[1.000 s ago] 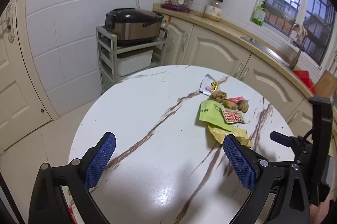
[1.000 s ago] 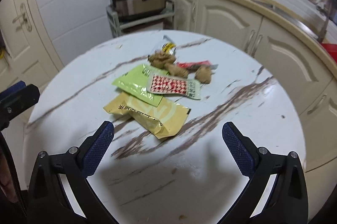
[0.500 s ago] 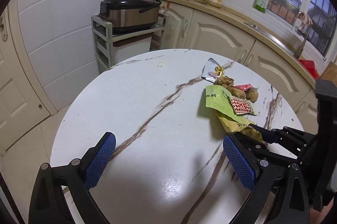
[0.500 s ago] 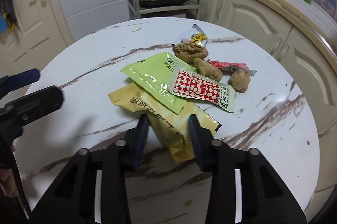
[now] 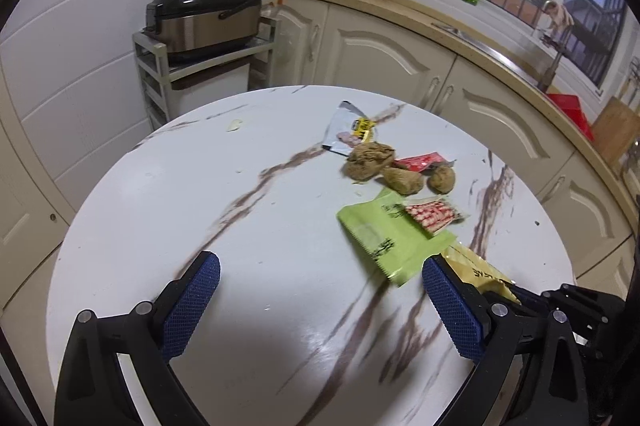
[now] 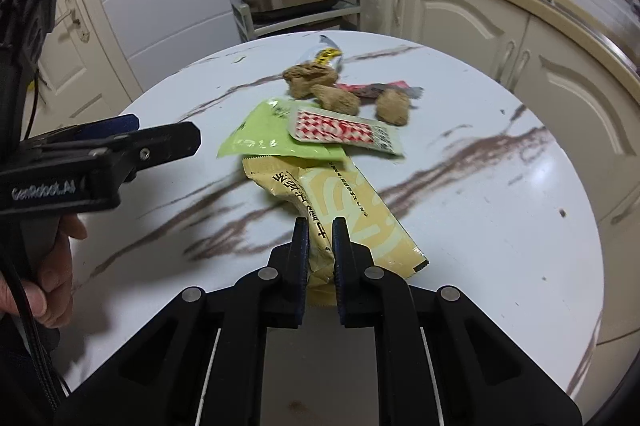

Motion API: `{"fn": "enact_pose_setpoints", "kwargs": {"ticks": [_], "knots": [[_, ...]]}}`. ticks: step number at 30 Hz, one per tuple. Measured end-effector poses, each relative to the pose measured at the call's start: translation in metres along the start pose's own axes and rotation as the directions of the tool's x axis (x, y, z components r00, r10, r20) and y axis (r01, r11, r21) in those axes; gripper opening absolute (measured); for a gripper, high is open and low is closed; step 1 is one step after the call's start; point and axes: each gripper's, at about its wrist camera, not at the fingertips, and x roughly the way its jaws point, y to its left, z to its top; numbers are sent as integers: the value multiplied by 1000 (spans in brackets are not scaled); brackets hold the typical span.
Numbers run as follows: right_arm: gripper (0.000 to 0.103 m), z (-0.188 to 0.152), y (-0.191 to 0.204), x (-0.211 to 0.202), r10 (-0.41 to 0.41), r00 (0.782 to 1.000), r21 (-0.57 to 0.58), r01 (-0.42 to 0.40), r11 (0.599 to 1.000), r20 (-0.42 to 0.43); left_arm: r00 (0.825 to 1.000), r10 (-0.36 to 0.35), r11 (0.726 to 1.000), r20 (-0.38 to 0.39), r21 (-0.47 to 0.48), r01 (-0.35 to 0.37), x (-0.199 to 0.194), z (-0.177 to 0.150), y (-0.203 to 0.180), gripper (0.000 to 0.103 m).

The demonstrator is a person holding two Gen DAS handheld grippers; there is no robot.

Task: Collect trash
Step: 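Grasp the yellow snack bag with the right tool while the left tool grasps the red-checkered packet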

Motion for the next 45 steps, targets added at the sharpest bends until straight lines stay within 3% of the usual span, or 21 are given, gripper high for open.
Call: {"fn": "enact_pose_setpoints", "kwargs": {"ticks": [10, 16, 22, 25, 28, 37, 41, 43, 45], "knots": [[11, -12, -46, -24, -43, 998, 121, 38, 992, 39, 1000, 9, 992, -11, 123, -8, 28, 5, -45, 98], [11, -7, -54, -23, -42, 997, 146, 33, 989, 58, 999, 32, 983, -38, 180, -25, 56, 16, -63, 98], [11, -3, -63, -22, -44, 996, 171, 31, 985, 73, 999, 35, 946, -25, 323, -26, 74, 25, -94, 97], [11, -1, -70, -21, -54, 996, 182, 39, 983, 74, 997, 21, 928, -78, 373, 10, 95, 26, -105, 71], [11, -2, -76, -20, -60, 996, 194, 46, 980, 70, 997, 30, 910, -72, 415, 3, 110, 25, -113, 71], [11, 1, -83, -14, -66, 996, 198, 54, 979, 52, 988, -87, 906, -126, 402, 131, 123, 30, -103, 62], [12, 5, -77, 2, -82, 996, 156, 78, 985, 19, 992, -72, 913, -106, 393, 108, 126, 29, -100, 74], [12, 8, -77, 4, -91, 996, 147, 86, 985, 21, 990, -83, 911, -111, 393, 121, 125, 28, -99, 72], [14, 14, -77, 9, -103, 995, 128, 100, 987, 15, 988, -103, 907, -114, 397, 141, 121, 28, -99, 58]]}}
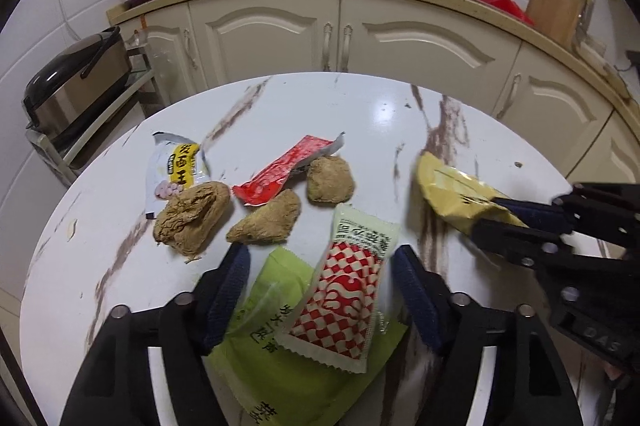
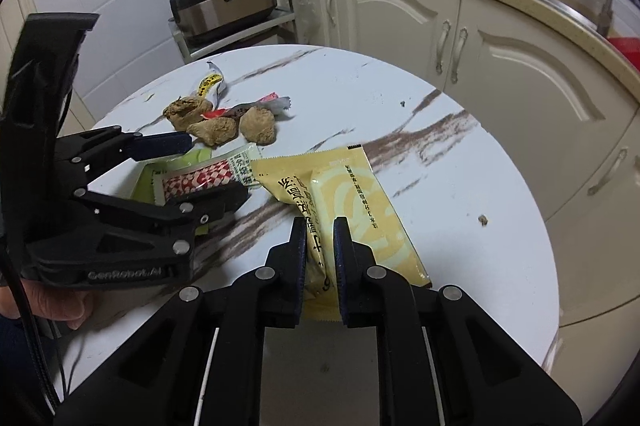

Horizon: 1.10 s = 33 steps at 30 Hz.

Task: Collect trash
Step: 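Grasp the yellow snack bag with the right tool while the left tool grasps the red-checkered packet, then carry yellow bag and red-checkered packet over the blue bin and open both tools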

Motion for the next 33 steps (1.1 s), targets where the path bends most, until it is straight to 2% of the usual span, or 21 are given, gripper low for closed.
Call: {"fn": "enact_pose_setpoints", "kwargs": {"ticks": [1, 3, 4, 5, 8, 19, 33], "knots": [[15, 2, 1, 2, -8, 1000, -15, 8, 1000, 0, 1000, -7, 1000, 2, 4, 7, -1, 0, -2, 52], [15, 4, 5, 6, -25, 1000, -49, 25, 998, 4, 999, -38, 999, 5, 6, 38, -3, -1, -6, 28], [15, 5, 6, 7, -27, 1000, -55, 27, 998, 4, 999, -41, 999, 5, 1, 41, -4, 0, -6, 22], [13, 6, 5, 7, -23, 1000, -50, 23, 998, 0, 999, -53, 998, 7, -15, 53, -5, -1, -5, 17], [7, 4, -3, 4, 15, 1000, 4, -15, 1000, 0, 995, -101, 991, 15, -86, 102, -9, -5, 5, 10], [6, -14, -29, -31, 96, 993, 133, -104, 986, 63, 990, -138, 985, 28, -105, 140, -34, -16, 1, 3], [5, -27, -37, -65, 104, 988, 171, -123, 977, 118, 989, -137, 989, 57, -53, 140, -72, -19, -36, 2]]}}
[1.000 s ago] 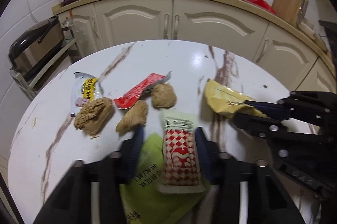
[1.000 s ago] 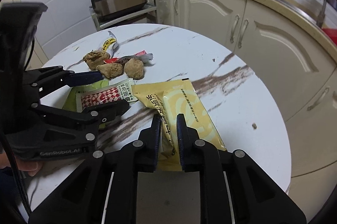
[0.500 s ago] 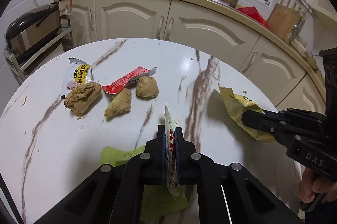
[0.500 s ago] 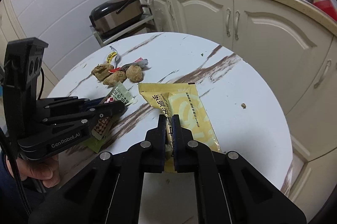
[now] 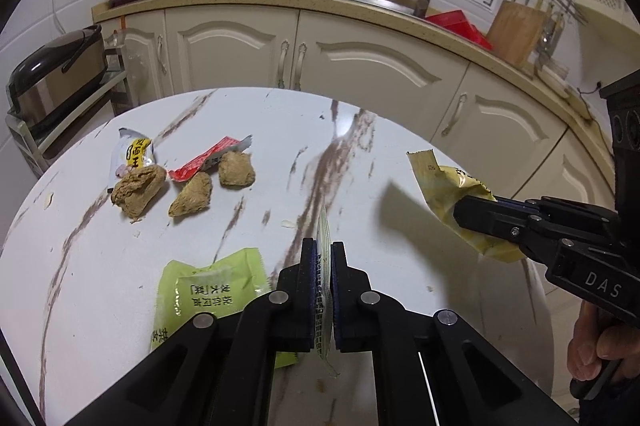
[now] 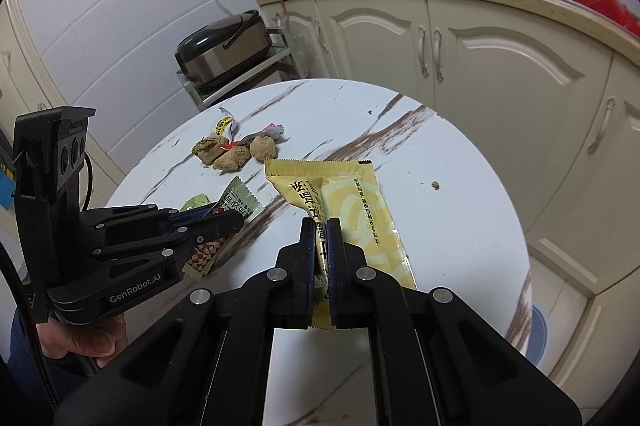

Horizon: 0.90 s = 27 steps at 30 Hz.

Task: Collect trash
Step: 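Carry yellow bag and red-checkered packet over the blue bin and open both tools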

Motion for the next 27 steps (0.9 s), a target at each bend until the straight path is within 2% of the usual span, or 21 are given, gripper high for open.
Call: {"fn": "enact_pose_setpoints", "kwargs": {"ticks": [8, 14, 21, 27], "knots": [[5, -2, -10, -33, -14, 998, 10, 14, 1000, 56, 999, -24, 999, 33, 49, 22, -18, 11, -31, 2], [5, -4, -28, -65, -44, 994, 30, 41, 999, 104, 996, -72, 994, 53, 90, 67, -25, 24, -69, 2], [5, -15, -80, -117, -137, 978, 106, 121, 987, 159, 986, -154, 978, 63, 153, 143, -14, 46, -132, 2], [5, -33, -139, -151, -226, 960, 208, 190, 960, 165, 976, -219, 960, 20, 185, 211, 25, 63, -184, 2]]}}
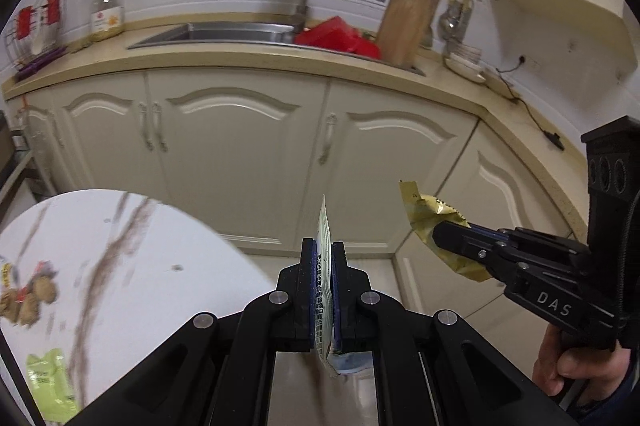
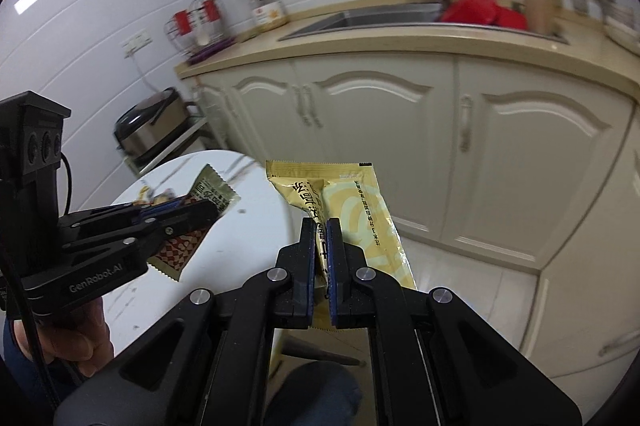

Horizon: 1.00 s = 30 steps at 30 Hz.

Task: Collect trash
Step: 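Carry yellow bag and red-checkered packet over the blue bin and open both tools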

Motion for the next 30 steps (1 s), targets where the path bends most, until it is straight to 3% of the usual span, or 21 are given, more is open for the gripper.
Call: {"fn": "enact_pose_setpoints", "kwargs": {"ticks": [9, 16, 22, 24, 25, 26, 27, 29, 30], "knots": [[6, -28, -106, 18, -75, 994, 155, 86, 984, -79, 986, -51, 997, -158, 51, 60, 109, 24, -37, 3], [6, -68, -170, 64, -43, 980, 272, 95, 957, -192, 951, -38, 996, -306, 65, 61, 198, 33, -50, 3], [10, -96, -204, 93, -14, 970, 346, 100, 933, -243, 923, -23, 995, -384, 79, 58, 249, 36, -63, 4], [11, -103, -214, 99, -5, 968, 369, 101, 924, -251, 917, -4, 995, -398, 87, 42, 261, 38, -65, 10], [18, -104, -218, 101, -3, 968, 377, 101, 921, -252, 914, 3, 996, -405, 86, 34, 268, 37, -67, 12], [29, -106, -220, 101, -4, 967, 384, 104, 917, -253, 911, 9, 996, -412, 85, 28, 273, 36, -69, 22], [35, -108, -222, 101, -9, 968, 391, 111, 914, -253, 907, 21, 996, -420, 85, 16, 279, 38, -69, 39], [48, -109, -225, 98, -11, 970, 401, 110, 910, -241, 907, 42, 997, -419, 79, -10, 287, 39, -70, 63], [51, -109, -225, 95, -17, 972, 401, 113, 909, -236, 908, 65, 996, -413, 76, -37, 290, 41, -69, 69]]}}
